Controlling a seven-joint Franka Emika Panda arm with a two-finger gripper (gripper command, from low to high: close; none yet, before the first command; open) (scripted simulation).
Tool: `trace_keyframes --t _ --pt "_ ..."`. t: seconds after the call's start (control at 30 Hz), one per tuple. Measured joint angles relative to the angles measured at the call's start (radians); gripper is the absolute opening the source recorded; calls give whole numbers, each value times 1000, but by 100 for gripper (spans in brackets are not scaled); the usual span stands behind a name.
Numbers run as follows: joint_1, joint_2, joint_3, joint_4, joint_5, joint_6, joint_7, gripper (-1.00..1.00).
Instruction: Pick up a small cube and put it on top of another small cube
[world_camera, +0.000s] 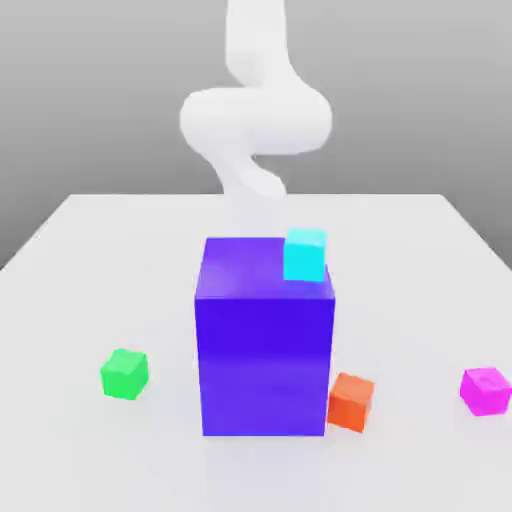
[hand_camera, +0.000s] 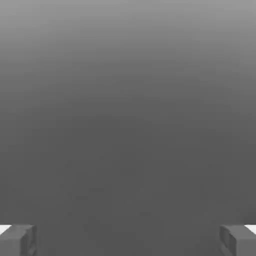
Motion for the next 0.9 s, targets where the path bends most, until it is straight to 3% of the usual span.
trace_keyframes --t 0.27,0.57,0.73,0.9 --pt "226 278 -5 -63 84 119 -310 0" --pt "400 583 76 -133 130 252 -618 0" --pt "504 749 126 -174 72 331 -730 0" --pt "574 914 140 -212 -74 411 -772 0"
